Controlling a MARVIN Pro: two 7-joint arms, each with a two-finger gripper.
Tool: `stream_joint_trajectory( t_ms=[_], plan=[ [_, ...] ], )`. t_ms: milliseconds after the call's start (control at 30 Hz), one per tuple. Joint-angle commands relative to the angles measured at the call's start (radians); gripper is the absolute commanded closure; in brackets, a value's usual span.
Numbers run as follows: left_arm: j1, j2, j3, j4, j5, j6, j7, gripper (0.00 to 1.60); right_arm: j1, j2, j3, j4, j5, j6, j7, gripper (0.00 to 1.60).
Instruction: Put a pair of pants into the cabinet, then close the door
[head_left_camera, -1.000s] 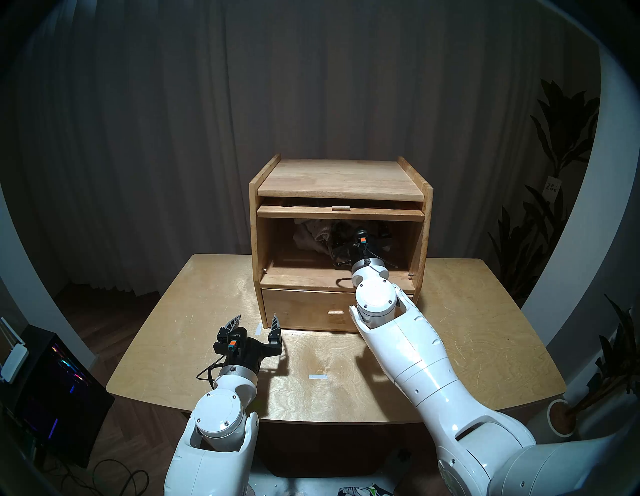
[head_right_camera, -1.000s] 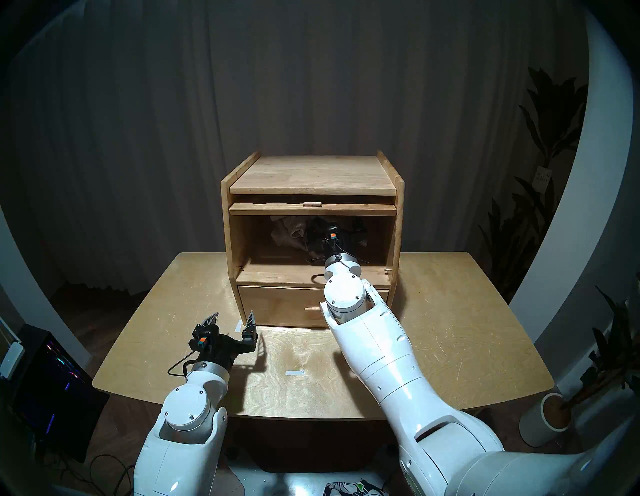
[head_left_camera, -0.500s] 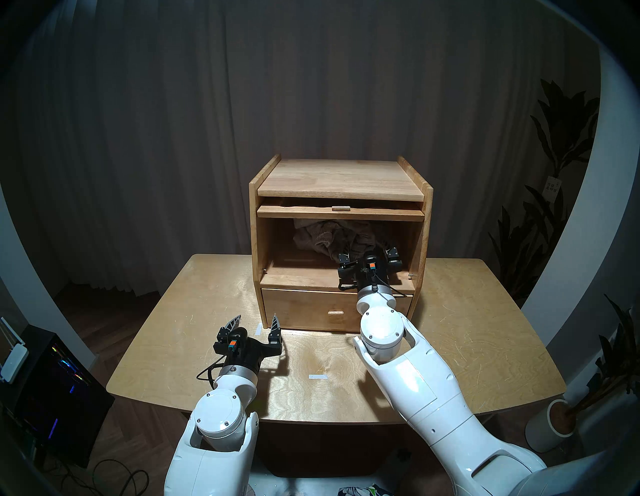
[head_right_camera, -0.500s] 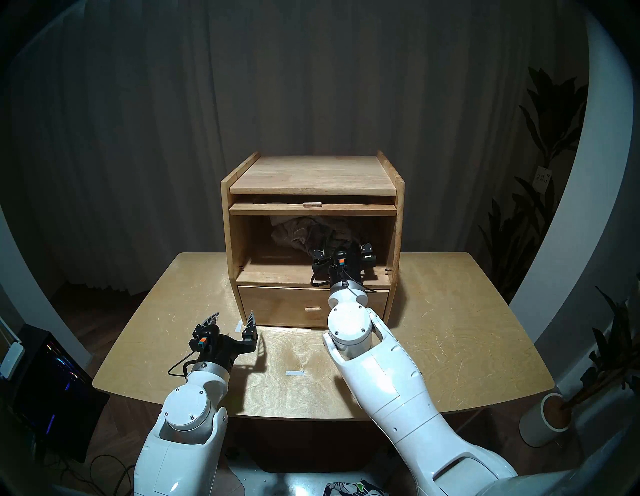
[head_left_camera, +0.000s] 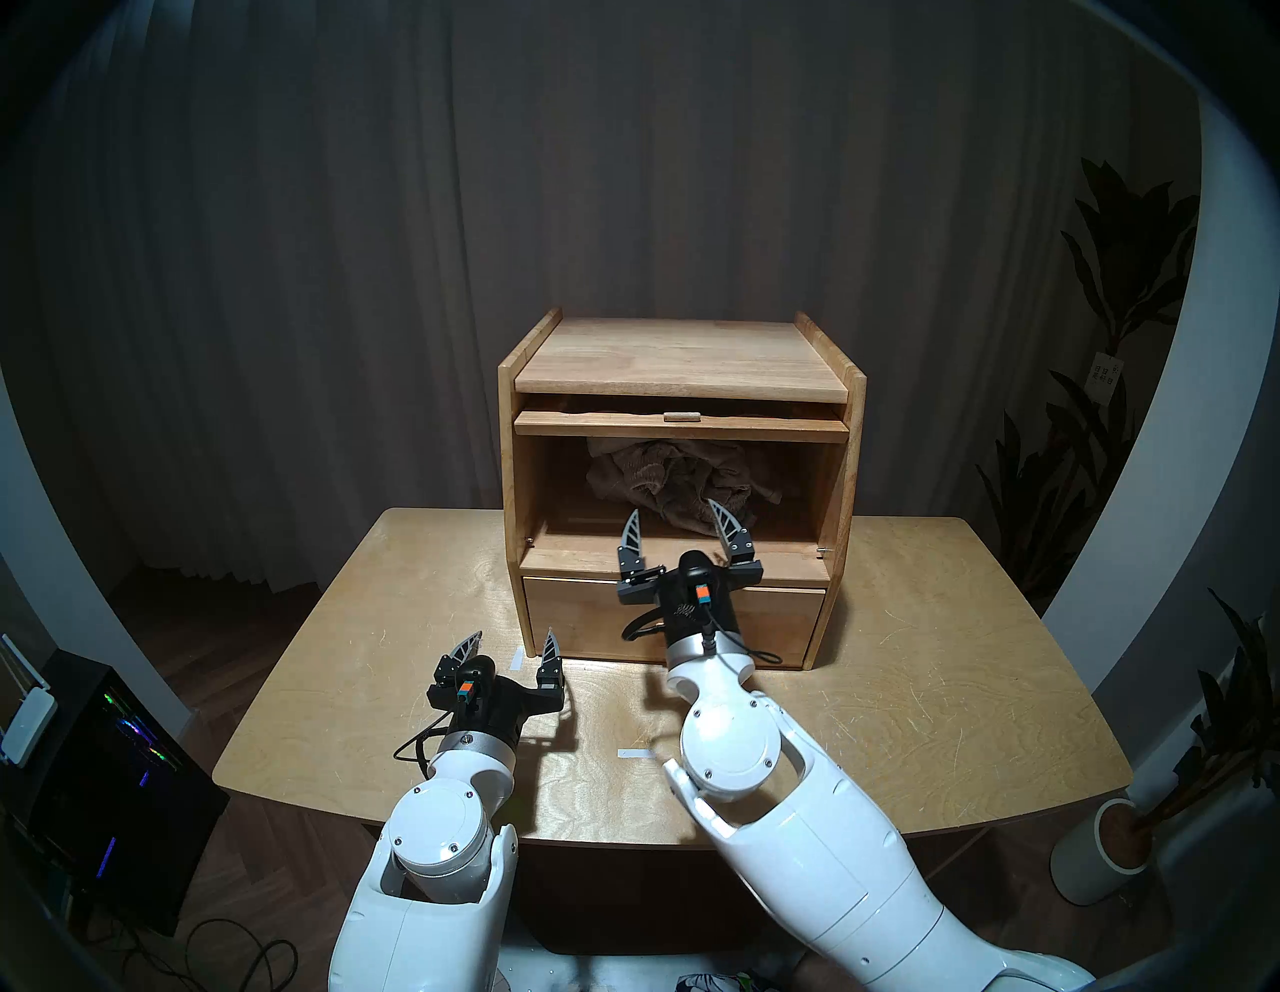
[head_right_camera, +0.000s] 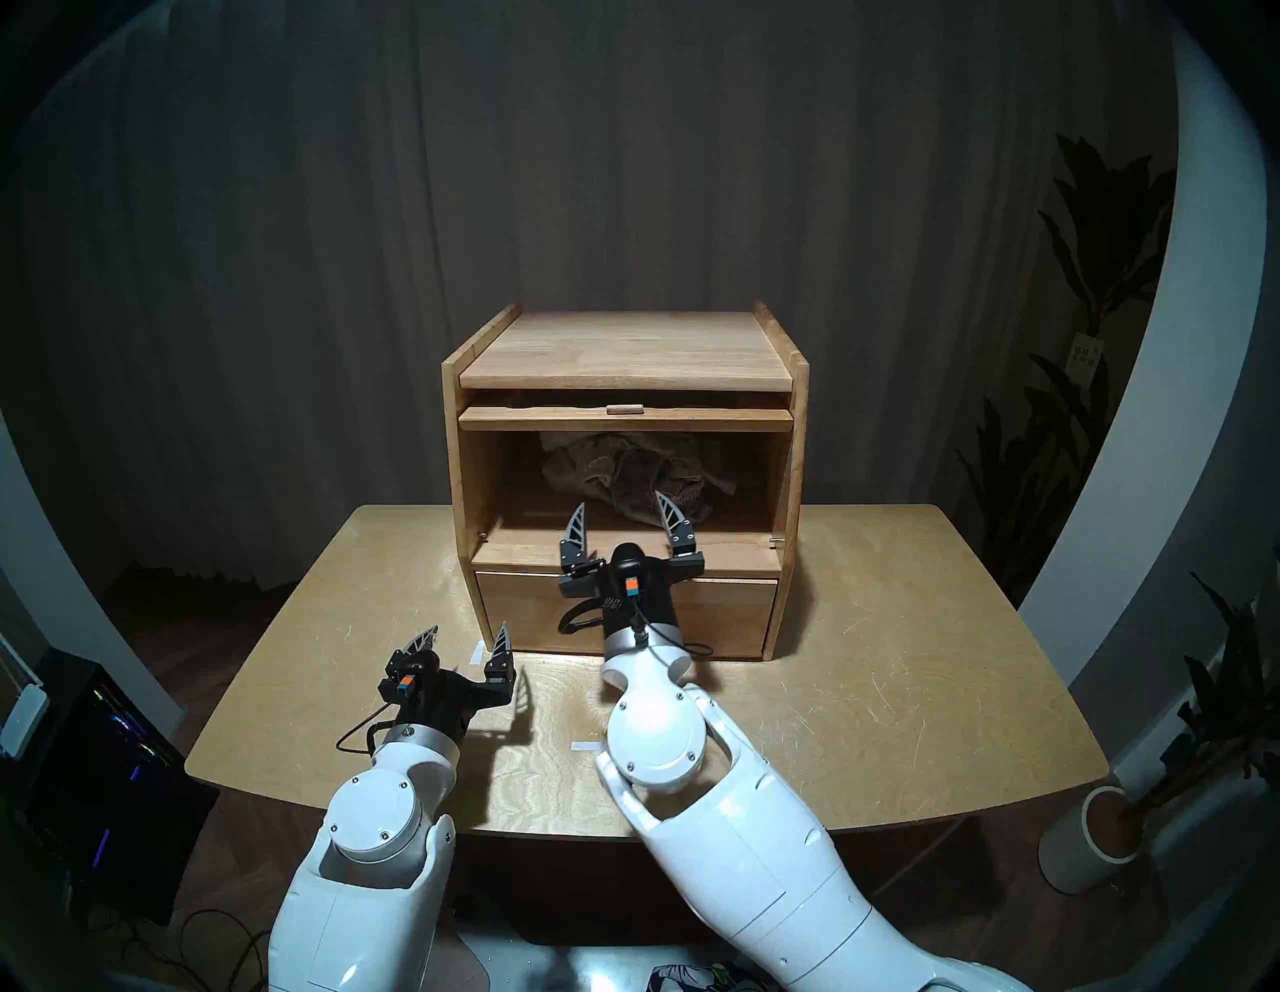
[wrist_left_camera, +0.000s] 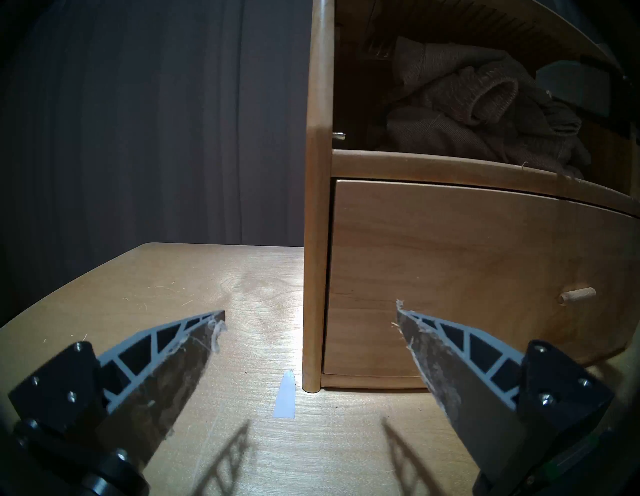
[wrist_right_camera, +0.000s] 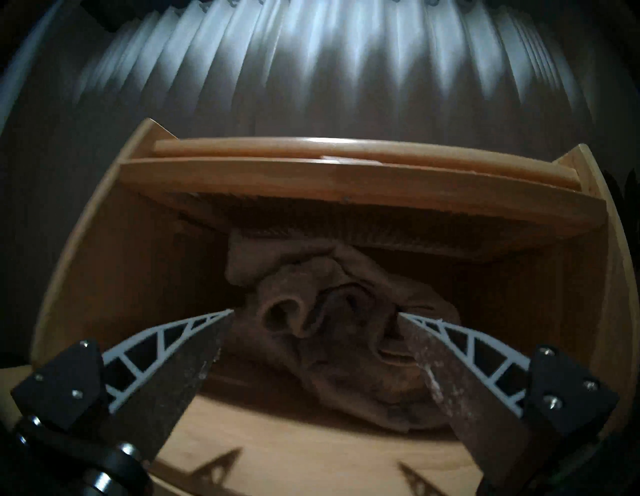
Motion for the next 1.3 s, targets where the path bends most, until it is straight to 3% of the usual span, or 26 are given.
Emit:
stream_joint_trajectory(
  t_ms=[0,100,233,433,600,900,1267],
  plan=[
    [-0.01,0.0,-0.001,-0.015,0.0,-0.005,0.0,0.0,0.011,0.037,-0.114,-0.122,-0.02,-0.081,0.037,0.0],
    [-0.011,0.0,-0.001,-0.015,0.0,-0.005,0.0,0.0,0.046,0.034,-0.148,-0.151,-0.045,-0.122,0.043,0.0],
    [-0.011,0.0,-0.001,-0.016,0.0,-0.006,0.0,0.0,0.082,-0.01,-0.134,-0.203,-0.091,-0.176,0.014,0.0],
    [-0.011,0.0,-0.001,-0.014,0.0,-0.006,0.0,0.0,0.156,0.024,0.007,-0.28,-0.147,-0.199,-0.052,0.0],
    [-0.012,0.0,-0.001,-0.012,0.0,-0.005,0.0,0.0,0.188,0.086,0.089,-0.342,-0.162,-0.182,-0.145,0.0],
    [-0.012,0.0,-0.001,-0.011,0.0,-0.006,0.0,0.0,0.122,0.214,0.238,-0.421,-0.151,-0.126,-0.309,0.0],
    [-0.013,0.0,-0.001,-0.011,0.0,-0.006,0.0,0.0,-0.04,0.33,0.434,-0.292,-0.066,-0.04,-0.513,0.0]
  ],
)
